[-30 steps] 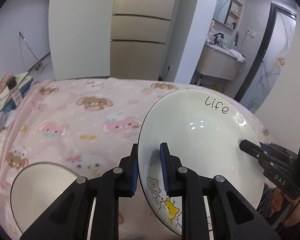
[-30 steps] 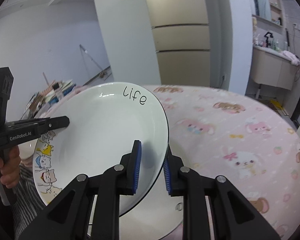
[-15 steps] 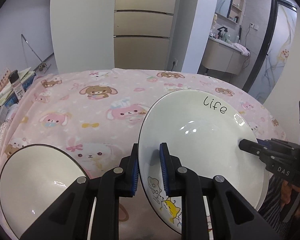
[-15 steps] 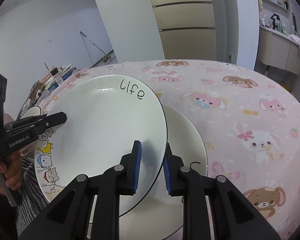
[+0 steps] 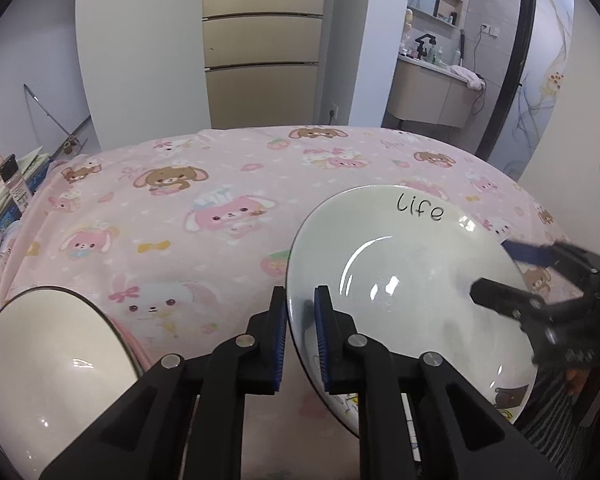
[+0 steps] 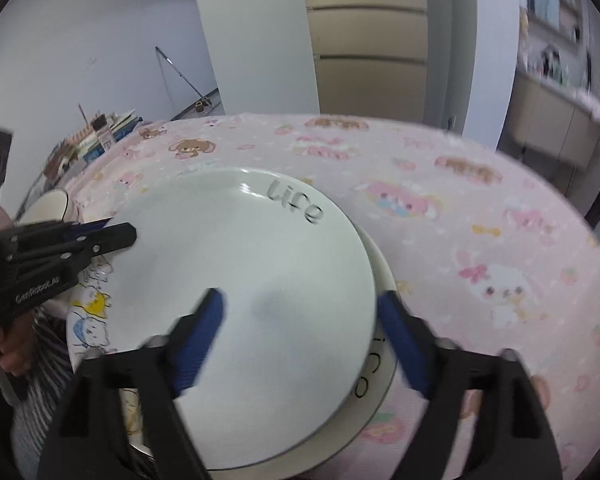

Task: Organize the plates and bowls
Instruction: 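Lower the plate onto the plate stack and open the right tool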

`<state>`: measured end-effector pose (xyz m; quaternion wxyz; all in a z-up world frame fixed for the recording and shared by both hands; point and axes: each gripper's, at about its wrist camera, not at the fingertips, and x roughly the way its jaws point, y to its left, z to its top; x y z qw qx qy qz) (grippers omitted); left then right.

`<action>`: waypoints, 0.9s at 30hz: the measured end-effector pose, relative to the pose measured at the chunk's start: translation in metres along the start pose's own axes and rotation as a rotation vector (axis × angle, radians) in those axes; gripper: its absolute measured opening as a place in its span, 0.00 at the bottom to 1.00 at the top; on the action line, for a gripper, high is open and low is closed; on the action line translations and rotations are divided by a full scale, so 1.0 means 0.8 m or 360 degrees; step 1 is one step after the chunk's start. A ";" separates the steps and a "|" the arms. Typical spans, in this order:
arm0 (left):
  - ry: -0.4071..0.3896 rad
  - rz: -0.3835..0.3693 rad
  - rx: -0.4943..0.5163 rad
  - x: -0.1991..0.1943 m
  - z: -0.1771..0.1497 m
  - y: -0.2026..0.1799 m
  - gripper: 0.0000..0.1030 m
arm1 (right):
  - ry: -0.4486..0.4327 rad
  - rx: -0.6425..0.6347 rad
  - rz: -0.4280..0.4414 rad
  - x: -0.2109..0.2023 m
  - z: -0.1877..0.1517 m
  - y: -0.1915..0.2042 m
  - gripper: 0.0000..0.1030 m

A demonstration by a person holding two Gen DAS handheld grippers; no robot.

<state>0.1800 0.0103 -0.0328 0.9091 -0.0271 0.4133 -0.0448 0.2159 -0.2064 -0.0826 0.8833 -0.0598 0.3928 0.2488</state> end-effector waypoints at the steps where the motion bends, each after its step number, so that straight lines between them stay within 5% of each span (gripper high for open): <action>1: 0.0002 -0.0007 0.0010 0.000 -0.001 -0.002 0.10 | -0.0026 -0.0038 -0.0026 -0.006 -0.001 0.005 0.91; 3: -0.0002 -0.0043 0.0040 0.000 -0.001 -0.008 0.10 | -0.0067 -0.0075 -0.0057 -0.013 -0.003 0.008 1.00; 20: -0.0082 -0.0034 0.0048 -0.011 -0.004 -0.007 0.11 | -0.0346 0.0024 -0.0078 -0.051 -0.001 -0.008 1.00; 21: -0.0098 -0.0040 0.0054 -0.014 -0.004 -0.008 0.17 | -0.0356 0.0023 -0.0078 -0.052 -0.001 -0.008 1.00; 23: -0.0121 -0.0024 0.0075 -0.018 -0.004 -0.011 0.63 | -0.0363 0.0018 -0.0079 -0.053 0.000 -0.008 1.00; 24: -0.0139 -0.0017 0.0085 -0.020 -0.004 -0.013 1.00 | -0.0361 0.0014 -0.0079 -0.052 0.000 -0.007 1.00; 27: -0.0210 0.0023 0.0085 -0.031 -0.004 -0.015 1.00 | -0.0367 0.0005 -0.0089 -0.053 -0.001 -0.007 1.00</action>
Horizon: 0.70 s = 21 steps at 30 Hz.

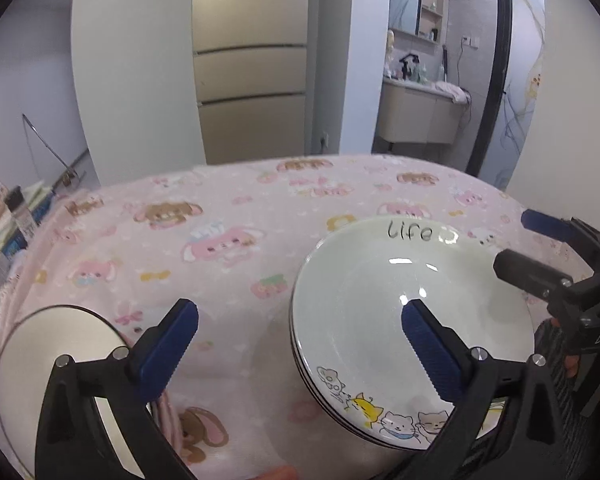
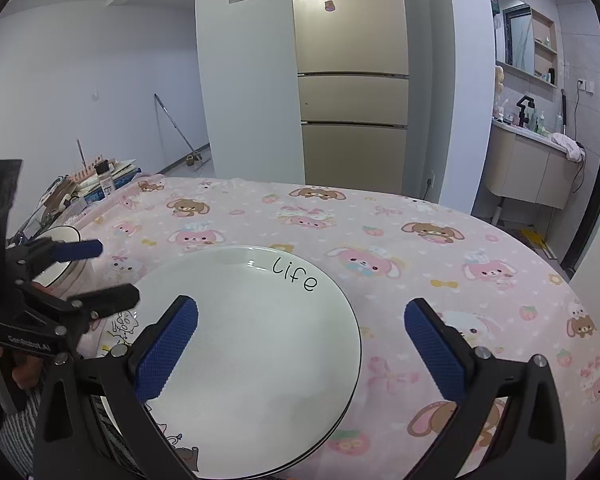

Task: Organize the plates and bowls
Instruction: 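Lower the plate onto the plate stack and open the right tool, then raise the right tool and move it to the stacked pink and white bowls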

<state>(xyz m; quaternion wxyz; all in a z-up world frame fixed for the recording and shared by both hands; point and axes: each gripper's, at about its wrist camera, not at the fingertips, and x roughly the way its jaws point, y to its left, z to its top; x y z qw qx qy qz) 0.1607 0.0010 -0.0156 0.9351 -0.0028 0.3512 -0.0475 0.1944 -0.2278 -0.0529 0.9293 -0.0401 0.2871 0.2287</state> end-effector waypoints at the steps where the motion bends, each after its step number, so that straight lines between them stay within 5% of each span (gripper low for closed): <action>1: -0.0002 0.0009 -0.0003 -0.001 0.000 0.000 1.00 | -0.0005 0.0001 -0.0004 -0.001 0.000 0.000 1.00; 21: -0.0197 0.0061 -0.0046 -0.068 0.007 0.025 1.00 | -0.0237 -0.0097 0.0100 -0.039 0.024 0.024 1.00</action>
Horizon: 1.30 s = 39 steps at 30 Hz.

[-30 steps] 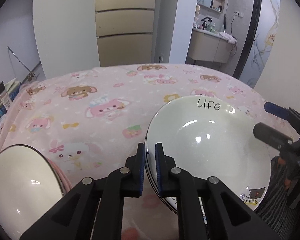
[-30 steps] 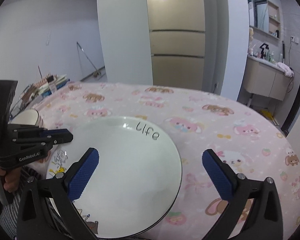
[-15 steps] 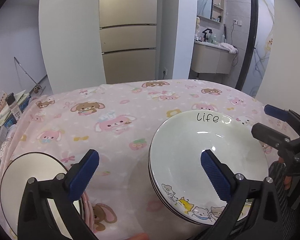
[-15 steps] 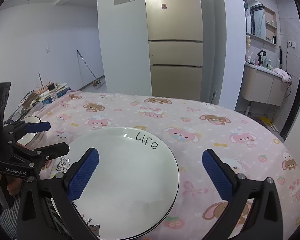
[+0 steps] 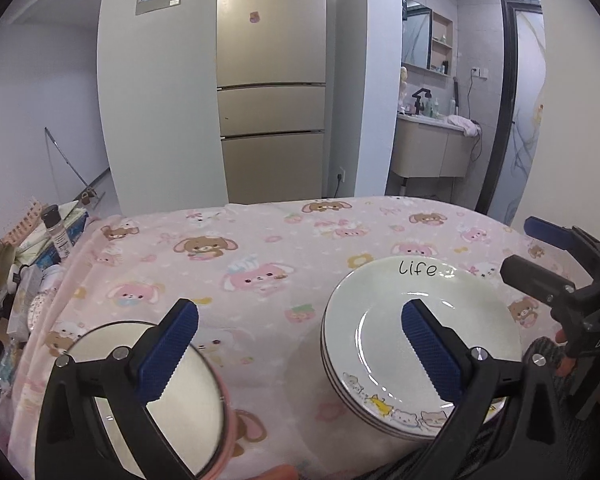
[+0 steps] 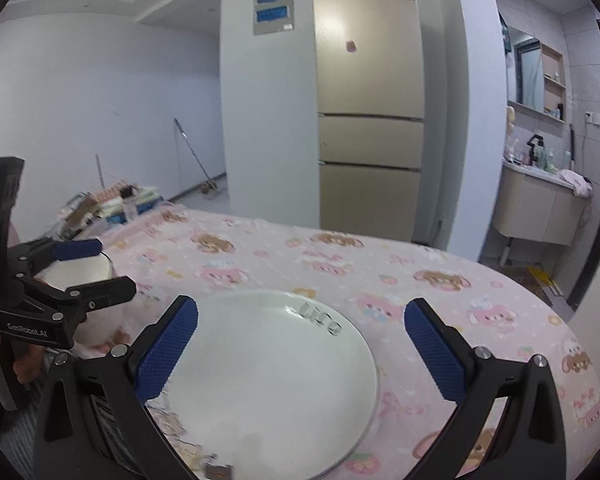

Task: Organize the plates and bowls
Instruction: 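Raise the right tool and move it to the stacked pink and white bowls, then close the right tool on the rim of the stacked bowls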

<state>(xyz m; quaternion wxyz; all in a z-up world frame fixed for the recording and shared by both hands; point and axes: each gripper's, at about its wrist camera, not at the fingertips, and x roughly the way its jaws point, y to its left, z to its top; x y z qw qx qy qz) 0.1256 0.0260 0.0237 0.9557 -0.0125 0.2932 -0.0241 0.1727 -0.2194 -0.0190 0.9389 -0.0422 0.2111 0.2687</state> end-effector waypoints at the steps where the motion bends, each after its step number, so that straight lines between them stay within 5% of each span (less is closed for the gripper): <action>1: -0.0009 -0.0005 -0.0020 -0.008 0.003 0.007 1.00 | -0.0016 0.0006 0.0029 -0.003 0.005 0.002 1.00; 7: -0.0115 0.0052 -0.0056 -0.066 0.024 0.036 1.00 | -0.0144 -0.0058 0.0192 -0.031 0.041 0.033 1.00; 19: -0.0135 0.0133 -0.0105 -0.129 0.045 0.100 1.00 | -0.0123 -0.0280 0.0412 -0.028 0.114 0.138 1.00; 28: 0.0017 0.0200 -0.0244 -0.105 0.015 0.162 1.00 | 0.0200 -0.0324 0.0631 0.074 0.093 0.197 1.00; 39: 0.0410 -0.0083 -0.0651 -0.017 -0.051 0.222 1.00 | 0.0685 -0.0127 0.0828 0.180 0.031 0.195 0.99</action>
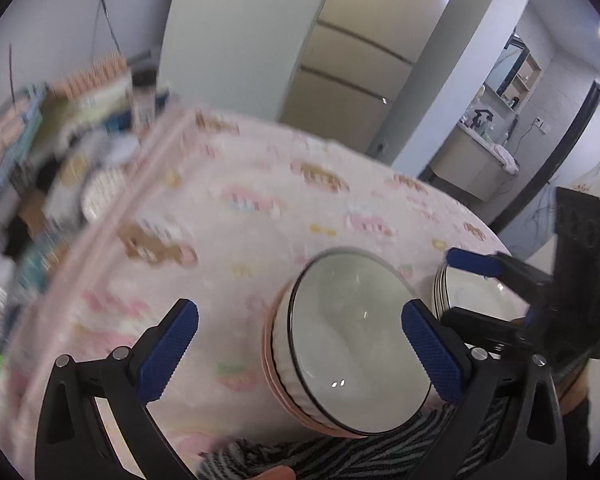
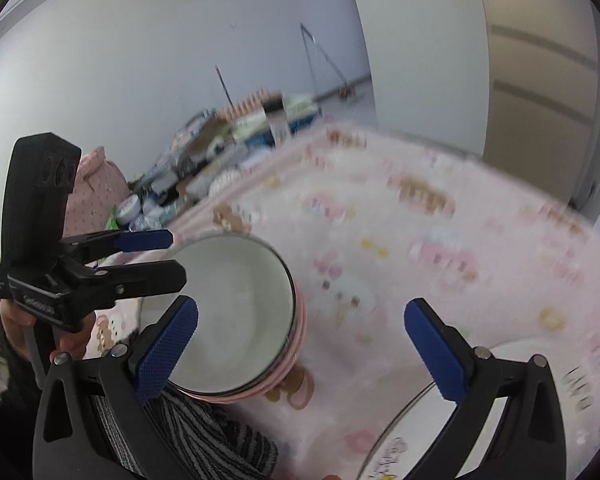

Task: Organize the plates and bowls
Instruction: 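Close the right tool on the rim of the stacked bowls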

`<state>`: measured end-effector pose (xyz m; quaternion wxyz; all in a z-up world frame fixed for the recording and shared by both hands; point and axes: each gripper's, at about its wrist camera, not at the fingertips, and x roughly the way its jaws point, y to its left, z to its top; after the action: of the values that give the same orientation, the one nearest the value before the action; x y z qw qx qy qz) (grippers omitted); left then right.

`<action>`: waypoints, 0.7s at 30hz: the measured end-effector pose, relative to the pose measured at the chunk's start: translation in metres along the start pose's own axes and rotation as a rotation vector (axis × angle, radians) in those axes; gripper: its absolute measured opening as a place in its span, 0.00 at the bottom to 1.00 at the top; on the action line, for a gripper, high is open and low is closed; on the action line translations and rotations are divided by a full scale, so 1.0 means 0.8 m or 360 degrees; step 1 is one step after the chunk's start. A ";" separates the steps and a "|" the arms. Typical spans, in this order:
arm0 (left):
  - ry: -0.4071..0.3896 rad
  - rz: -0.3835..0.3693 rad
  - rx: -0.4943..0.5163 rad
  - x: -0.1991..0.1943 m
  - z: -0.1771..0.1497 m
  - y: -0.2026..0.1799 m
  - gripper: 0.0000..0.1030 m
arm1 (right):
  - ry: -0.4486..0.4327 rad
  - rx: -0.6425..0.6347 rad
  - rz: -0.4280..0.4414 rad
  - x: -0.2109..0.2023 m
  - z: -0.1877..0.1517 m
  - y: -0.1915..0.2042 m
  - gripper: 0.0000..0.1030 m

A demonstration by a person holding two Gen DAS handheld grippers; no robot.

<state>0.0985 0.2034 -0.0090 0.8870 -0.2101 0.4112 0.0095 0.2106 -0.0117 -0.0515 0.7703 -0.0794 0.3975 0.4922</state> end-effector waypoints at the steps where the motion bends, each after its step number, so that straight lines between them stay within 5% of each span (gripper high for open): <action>1: 0.0036 -0.0008 -0.0021 0.007 -0.004 0.002 1.00 | 0.0036 0.0020 0.0005 0.009 -0.004 -0.004 0.98; 5: 0.0126 -0.0039 -0.0055 0.029 -0.021 0.010 0.99 | 0.0133 0.0017 -0.0008 0.032 -0.014 -0.006 0.85; 14: 0.0158 -0.0182 -0.0100 0.046 -0.041 0.022 0.50 | 0.0228 -0.0117 -0.0060 0.061 -0.027 0.021 0.66; 21: 0.0085 -0.0220 -0.0081 0.047 -0.048 0.024 0.49 | 0.0237 -0.0111 0.0020 0.070 -0.029 0.028 0.47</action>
<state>0.0916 0.2001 -0.0656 0.8686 -0.2606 0.4189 -0.0470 0.1910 0.0259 -0.0998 0.7322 -0.1401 0.4368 0.5033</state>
